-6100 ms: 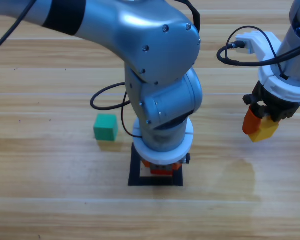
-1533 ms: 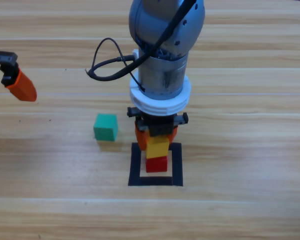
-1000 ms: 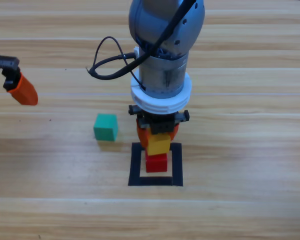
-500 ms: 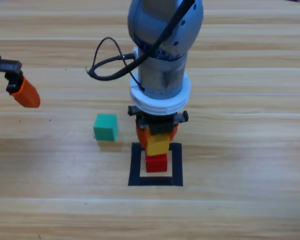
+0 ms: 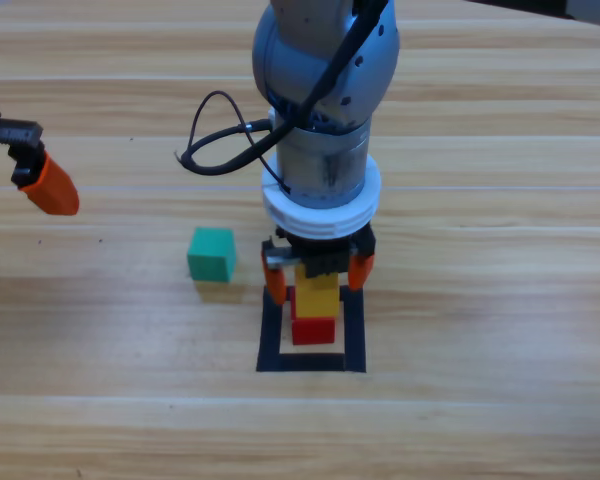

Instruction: Stack the blocks in the rectangular block: red at the bottom, yellow in the middle, green on top

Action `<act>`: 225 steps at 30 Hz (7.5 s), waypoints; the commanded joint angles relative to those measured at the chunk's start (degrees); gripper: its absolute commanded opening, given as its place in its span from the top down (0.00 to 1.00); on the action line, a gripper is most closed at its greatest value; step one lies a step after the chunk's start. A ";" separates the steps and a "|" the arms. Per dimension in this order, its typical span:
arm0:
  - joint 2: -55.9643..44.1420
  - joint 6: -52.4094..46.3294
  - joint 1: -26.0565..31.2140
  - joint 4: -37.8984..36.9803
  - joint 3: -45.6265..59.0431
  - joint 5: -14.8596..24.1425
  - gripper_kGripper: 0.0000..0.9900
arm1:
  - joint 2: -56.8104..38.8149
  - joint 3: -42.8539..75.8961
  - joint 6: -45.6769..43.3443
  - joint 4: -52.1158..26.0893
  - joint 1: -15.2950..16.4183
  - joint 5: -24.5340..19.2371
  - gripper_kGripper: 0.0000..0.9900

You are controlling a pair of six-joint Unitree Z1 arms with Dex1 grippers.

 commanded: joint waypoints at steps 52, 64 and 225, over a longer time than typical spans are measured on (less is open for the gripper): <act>36.07 -8.74 -4.62 -9.97 -14.94 -2.24 0.04 | -61.59 77.03 -48.39 -47.69 2.19 16.32 0.00; 39.76 -9.27 -4.80 -13.75 -13.09 -1.36 0.04 | -60.45 76.94 -50.24 -47.52 2.19 17.99 0.00; 41.78 -35.99 -24.84 7.70 -33.66 7.34 0.99 | -62.82 78.35 -49.89 -47.43 2.19 16.67 0.00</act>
